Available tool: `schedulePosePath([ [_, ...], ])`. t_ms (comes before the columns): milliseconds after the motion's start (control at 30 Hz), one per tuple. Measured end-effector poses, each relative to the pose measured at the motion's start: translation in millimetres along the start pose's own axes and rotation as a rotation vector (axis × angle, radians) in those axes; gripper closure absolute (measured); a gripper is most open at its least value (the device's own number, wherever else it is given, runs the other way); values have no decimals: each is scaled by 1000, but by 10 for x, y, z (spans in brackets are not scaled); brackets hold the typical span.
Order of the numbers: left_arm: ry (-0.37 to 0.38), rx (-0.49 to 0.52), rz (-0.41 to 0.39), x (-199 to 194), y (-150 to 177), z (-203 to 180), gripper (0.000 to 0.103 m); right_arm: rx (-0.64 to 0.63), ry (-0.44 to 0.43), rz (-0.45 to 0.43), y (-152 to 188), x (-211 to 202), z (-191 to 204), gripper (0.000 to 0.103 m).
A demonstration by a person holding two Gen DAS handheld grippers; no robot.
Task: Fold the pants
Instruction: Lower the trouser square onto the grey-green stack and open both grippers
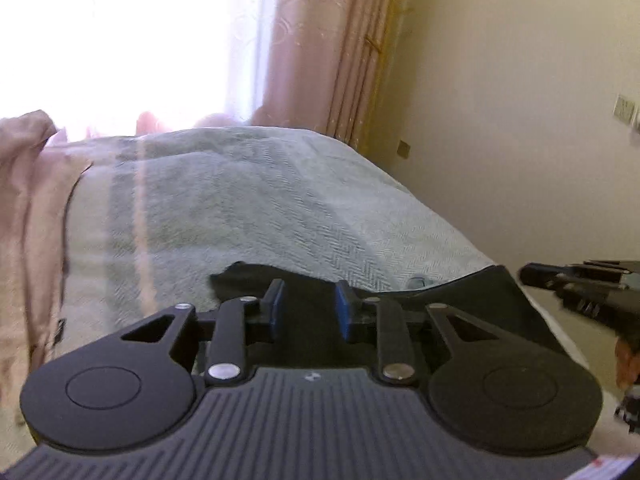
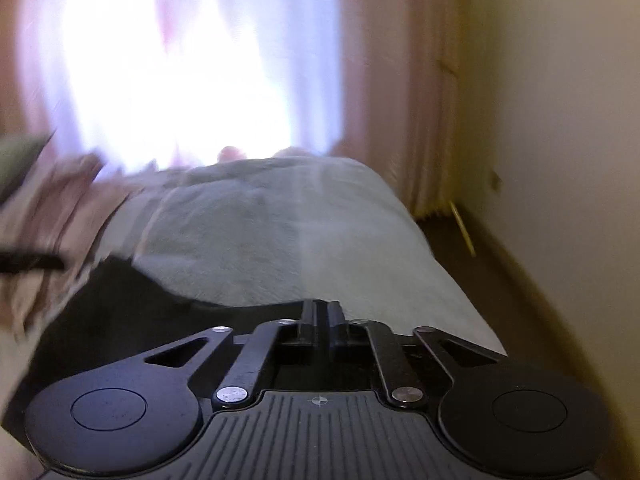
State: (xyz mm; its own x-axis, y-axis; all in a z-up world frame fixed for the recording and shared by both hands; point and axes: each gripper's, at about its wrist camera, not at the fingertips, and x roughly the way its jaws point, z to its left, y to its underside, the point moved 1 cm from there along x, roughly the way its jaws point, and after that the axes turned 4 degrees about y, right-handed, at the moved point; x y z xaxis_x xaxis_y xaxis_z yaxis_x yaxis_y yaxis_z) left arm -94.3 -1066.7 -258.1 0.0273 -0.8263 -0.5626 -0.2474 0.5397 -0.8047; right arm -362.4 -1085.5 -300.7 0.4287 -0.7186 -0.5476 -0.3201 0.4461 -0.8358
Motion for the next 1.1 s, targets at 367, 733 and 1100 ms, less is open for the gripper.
schedulePosePath([
  [367, -119, 34, 94, 555, 352, 29, 92, 10, 10, 51, 569, 452, 8, 102],
  [733, -93, 107, 99, -401, 812, -545, 88, -37, -31, 26, 672, -756, 104, 102],
  [1100, -159, 100, 104, -210, 1199, -572, 85, -126, 57, 41, 1185, -420, 322, 102],
])
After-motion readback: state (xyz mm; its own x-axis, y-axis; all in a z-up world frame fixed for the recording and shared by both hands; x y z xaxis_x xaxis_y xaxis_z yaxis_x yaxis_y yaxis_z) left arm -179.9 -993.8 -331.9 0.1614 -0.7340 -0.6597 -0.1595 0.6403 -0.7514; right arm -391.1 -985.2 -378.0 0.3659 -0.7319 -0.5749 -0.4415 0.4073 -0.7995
